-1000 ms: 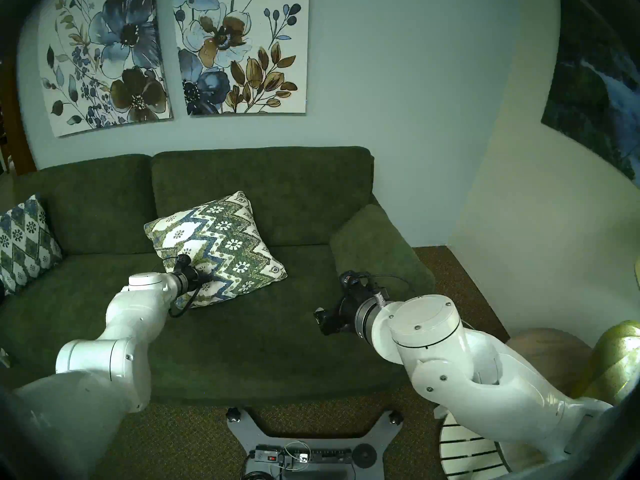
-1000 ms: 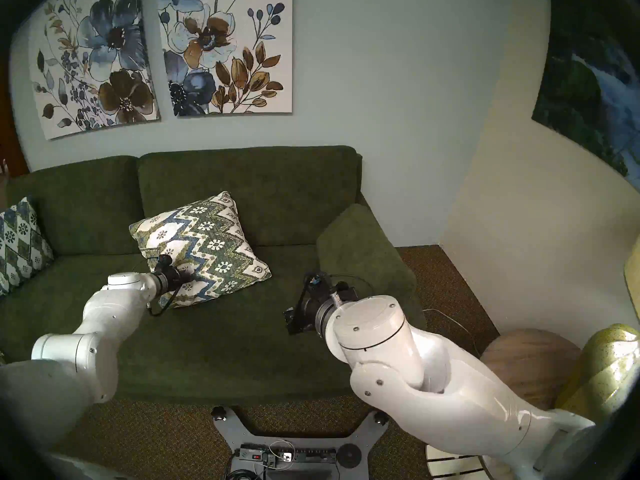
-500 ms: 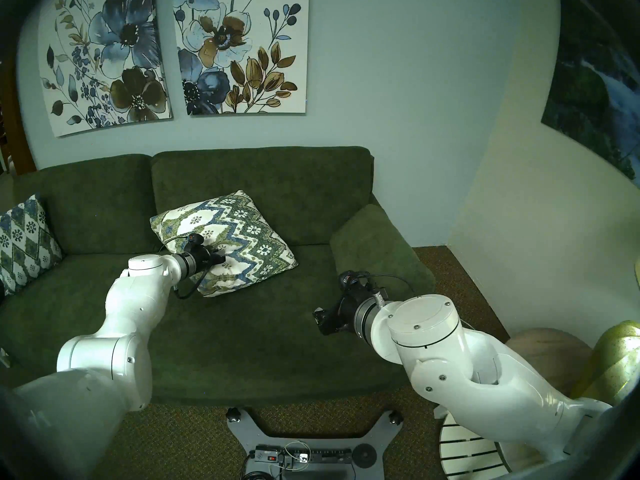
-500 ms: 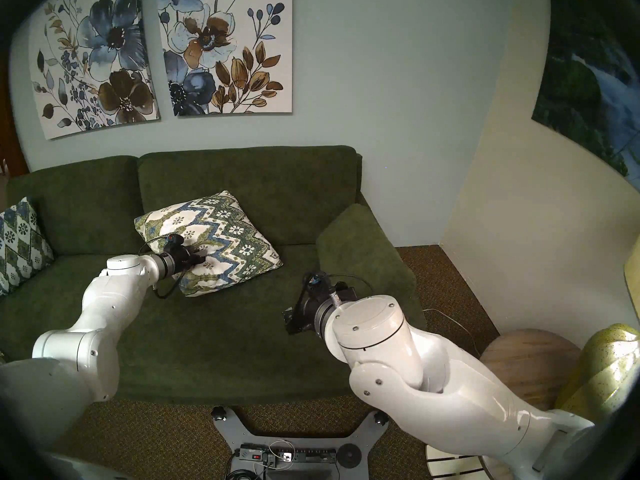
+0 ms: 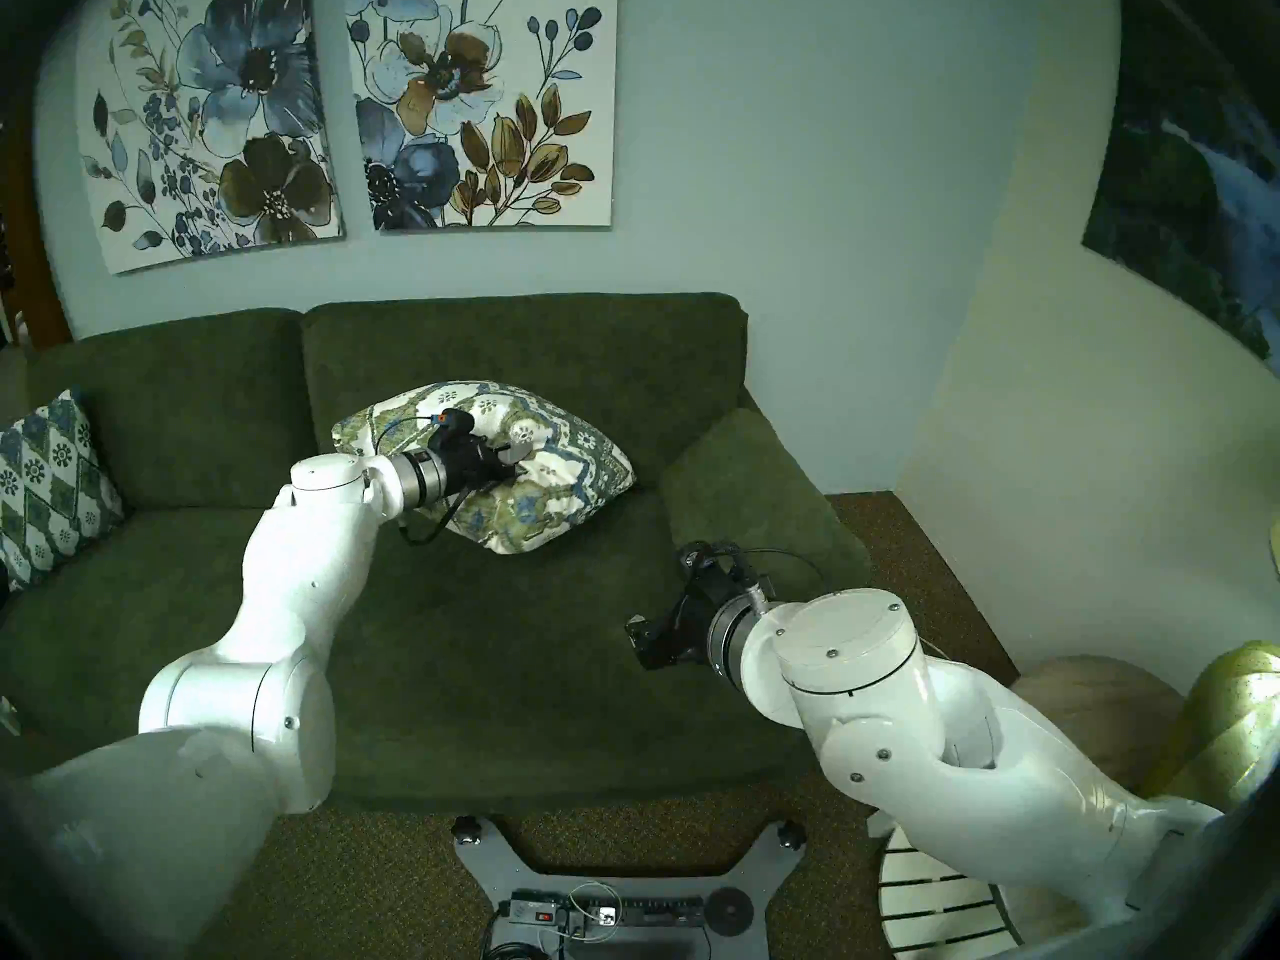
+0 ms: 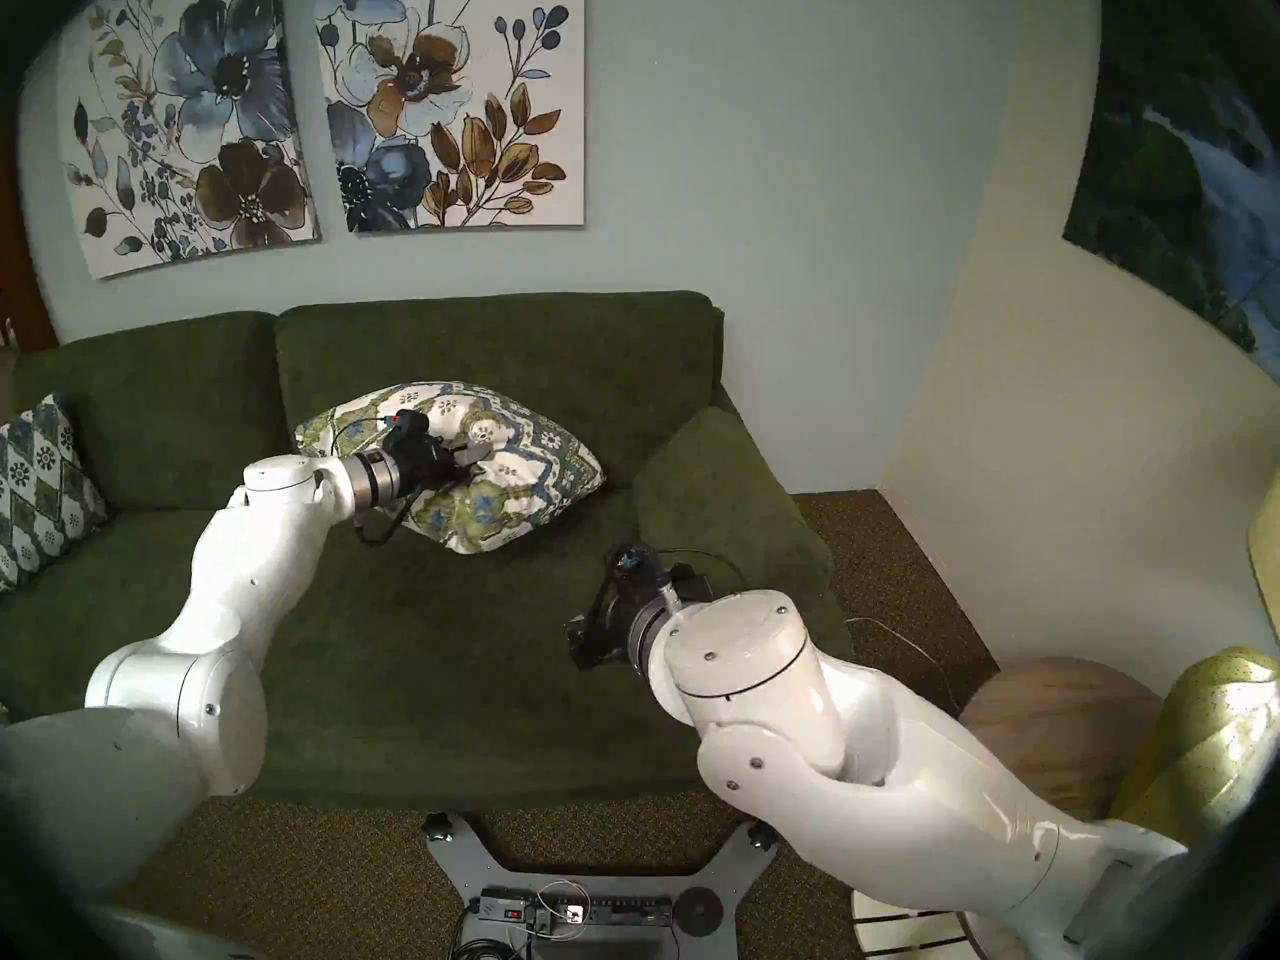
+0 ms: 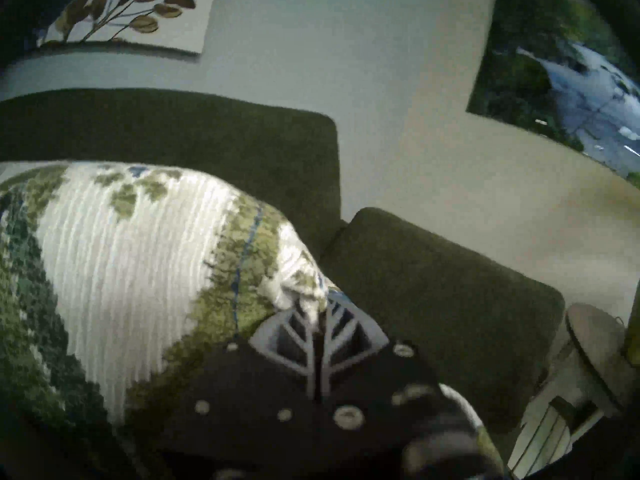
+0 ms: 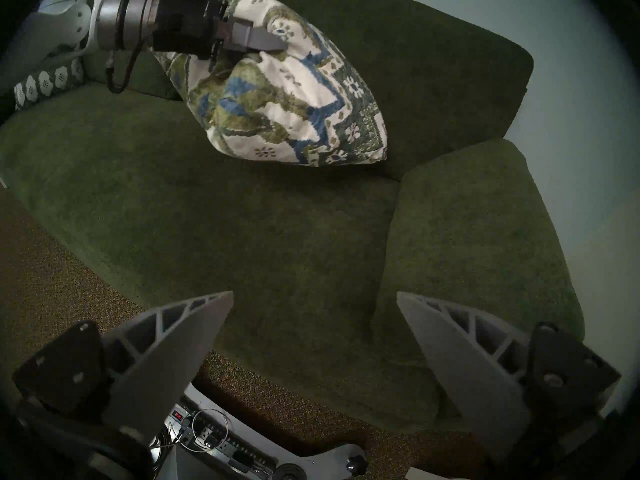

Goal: Fix throw pillow on sofa

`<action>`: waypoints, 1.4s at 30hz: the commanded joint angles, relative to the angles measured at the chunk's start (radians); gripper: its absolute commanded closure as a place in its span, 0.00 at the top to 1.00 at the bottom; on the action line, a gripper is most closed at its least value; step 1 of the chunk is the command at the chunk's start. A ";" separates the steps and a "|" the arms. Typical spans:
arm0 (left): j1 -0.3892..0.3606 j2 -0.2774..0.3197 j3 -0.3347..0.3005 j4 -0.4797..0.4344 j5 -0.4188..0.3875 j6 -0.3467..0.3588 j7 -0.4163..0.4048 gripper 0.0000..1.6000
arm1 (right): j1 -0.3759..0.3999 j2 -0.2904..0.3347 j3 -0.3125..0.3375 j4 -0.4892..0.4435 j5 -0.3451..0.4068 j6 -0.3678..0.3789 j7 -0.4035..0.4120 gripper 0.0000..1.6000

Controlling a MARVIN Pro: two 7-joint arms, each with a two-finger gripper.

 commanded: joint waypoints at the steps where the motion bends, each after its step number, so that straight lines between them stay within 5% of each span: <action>1: -0.102 -0.039 -0.004 -0.099 -0.057 -0.004 -0.094 0.00 | 0.004 0.002 0.005 -0.006 -0.006 -0.002 -0.013 1.00; 8: -0.105 -0.049 -0.021 -0.180 -0.105 0.067 -0.196 0.00 | 0.004 0.001 0.006 -0.009 -0.009 -0.002 -0.022 1.00; 15: 0.006 -0.063 -0.010 -0.273 -0.109 0.232 -0.263 0.00 | 0.001 -0.003 0.006 -0.014 -0.012 -0.002 -0.042 1.00; 18: 0.080 -0.077 0.010 -0.290 -0.083 0.301 -0.246 0.00 | -0.002 -0.009 0.006 -0.017 -0.014 -0.002 -0.057 1.00; 29: 0.164 -0.076 -0.025 -0.428 -0.050 0.458 -0.118 0.00 | -0.013 -0.029 0.006 -0.023 -0.005 -0.002 -0.115 1.00; 42: 0.221 -0.068 -0.028 -0.426 -0.020 0.488 -0.059 0.00 | -0.020 -0.036 0.009 -0.024 -0.007 -0.002 -0.123 1.00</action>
